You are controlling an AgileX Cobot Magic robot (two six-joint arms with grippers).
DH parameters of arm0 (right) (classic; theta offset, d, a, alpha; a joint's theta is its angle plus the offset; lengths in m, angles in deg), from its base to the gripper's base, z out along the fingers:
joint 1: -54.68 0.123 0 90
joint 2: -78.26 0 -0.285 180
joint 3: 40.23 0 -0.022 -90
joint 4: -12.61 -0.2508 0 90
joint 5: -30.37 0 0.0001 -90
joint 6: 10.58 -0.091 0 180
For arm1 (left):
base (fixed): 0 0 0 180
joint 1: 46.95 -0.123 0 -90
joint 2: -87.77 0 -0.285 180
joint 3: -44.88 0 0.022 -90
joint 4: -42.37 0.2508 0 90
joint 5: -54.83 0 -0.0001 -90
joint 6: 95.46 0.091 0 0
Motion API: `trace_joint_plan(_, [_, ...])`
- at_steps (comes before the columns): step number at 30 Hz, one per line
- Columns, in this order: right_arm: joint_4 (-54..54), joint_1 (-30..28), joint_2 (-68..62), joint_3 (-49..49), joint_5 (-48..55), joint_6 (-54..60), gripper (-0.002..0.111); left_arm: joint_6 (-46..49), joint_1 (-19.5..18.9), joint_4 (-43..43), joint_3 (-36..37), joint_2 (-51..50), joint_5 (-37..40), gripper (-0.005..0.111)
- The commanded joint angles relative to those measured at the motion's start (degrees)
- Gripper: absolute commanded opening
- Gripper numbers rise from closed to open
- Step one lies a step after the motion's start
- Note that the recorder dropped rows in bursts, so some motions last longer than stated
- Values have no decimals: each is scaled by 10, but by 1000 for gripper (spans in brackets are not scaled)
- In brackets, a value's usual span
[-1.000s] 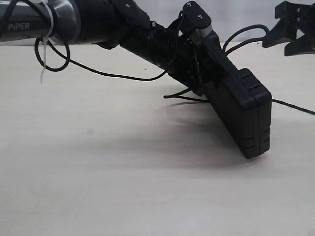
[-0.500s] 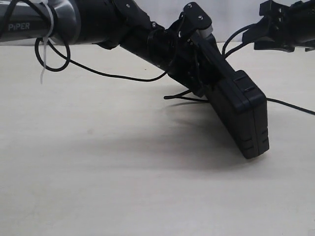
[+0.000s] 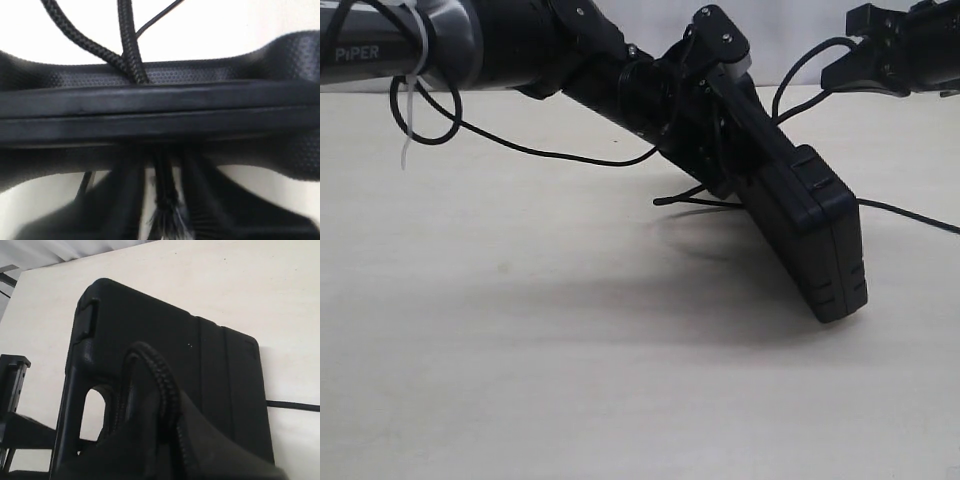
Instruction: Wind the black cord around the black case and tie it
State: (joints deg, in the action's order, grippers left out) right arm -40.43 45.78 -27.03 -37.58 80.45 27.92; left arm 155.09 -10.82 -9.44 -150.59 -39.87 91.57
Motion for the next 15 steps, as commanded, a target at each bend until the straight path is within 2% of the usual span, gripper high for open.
trace_joint_plan(1, [-3, -3, 2, 1, -11, 11, 4, -1, 2, 30, -3, 4, -4, 64])
trace_joint_plan(3, [-3, -3, 2, 1, -15, 11, 4, -9, 2, 55, -3, 4, 3, 82])
trace_joint_plan(4, [-3, -3, 2, 1, -18, 11, 4, -20, 2, 82, -3, 4, 7, 85])
trace_joint_plan(10, [-34, -3, 4, -5, -22, 19, 4, -241, 2, 346, -14, 4, 44, 85])
trace_joint_plan(15, [-54, -3, 20, -14, -23, 33, 4, -249, 2, 428, -40, 9, 152, 85])
